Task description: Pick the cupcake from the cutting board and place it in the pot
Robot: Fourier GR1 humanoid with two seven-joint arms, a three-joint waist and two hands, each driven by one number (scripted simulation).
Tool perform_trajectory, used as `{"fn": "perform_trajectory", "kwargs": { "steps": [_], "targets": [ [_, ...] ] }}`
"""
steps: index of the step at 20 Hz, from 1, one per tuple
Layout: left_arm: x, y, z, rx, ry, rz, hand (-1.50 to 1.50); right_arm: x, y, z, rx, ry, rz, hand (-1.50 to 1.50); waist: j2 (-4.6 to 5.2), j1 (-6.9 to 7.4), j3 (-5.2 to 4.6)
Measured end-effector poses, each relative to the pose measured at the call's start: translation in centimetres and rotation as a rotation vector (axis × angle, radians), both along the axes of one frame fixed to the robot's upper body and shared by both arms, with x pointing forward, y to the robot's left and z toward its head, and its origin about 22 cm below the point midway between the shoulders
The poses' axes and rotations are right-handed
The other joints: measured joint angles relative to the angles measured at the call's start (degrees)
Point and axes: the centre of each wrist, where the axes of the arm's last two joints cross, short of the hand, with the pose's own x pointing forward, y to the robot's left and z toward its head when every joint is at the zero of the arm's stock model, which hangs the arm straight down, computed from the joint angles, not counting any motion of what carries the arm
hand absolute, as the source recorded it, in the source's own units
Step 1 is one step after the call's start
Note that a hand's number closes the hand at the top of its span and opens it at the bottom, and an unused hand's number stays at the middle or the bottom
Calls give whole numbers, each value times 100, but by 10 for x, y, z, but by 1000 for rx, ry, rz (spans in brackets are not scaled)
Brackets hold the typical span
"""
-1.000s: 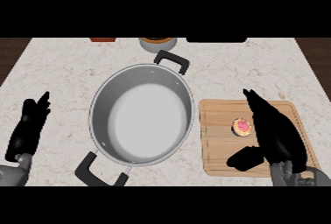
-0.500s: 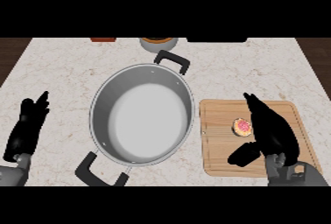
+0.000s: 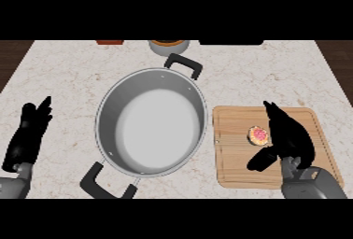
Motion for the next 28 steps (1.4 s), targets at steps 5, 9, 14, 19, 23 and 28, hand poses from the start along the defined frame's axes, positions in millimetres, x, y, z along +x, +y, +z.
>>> {"fn": "perform_trajectory", "kwargs": {
  "steps": [5,9,14,19,23,28],
  "targets": [
    [6,0,1,4,-3,4,0,8,2,-14,-36,21,-16,-150,1,0,-1],
    [4,3,-5,2,-4,8,0,11,5,-23,-38,53,-31,-150,2,3,0],
    [4,-3,3,-6,-1,7,0,18,8,-39,-29,97,-49,-150,0,6,0],
    [2,5,0,-9,-2,9,0,25,2,-48,-18,113,-63,-150,1,5,-1],
    [-4,3,-5,-3,0,4,0,33,-5,-55,-1,112,-70,-150,1,7,0],
    [1,-3,1,-5,-3,-1,0,35,-10,-62,6,126,-75,-150,1,3,0]
  ]
}}
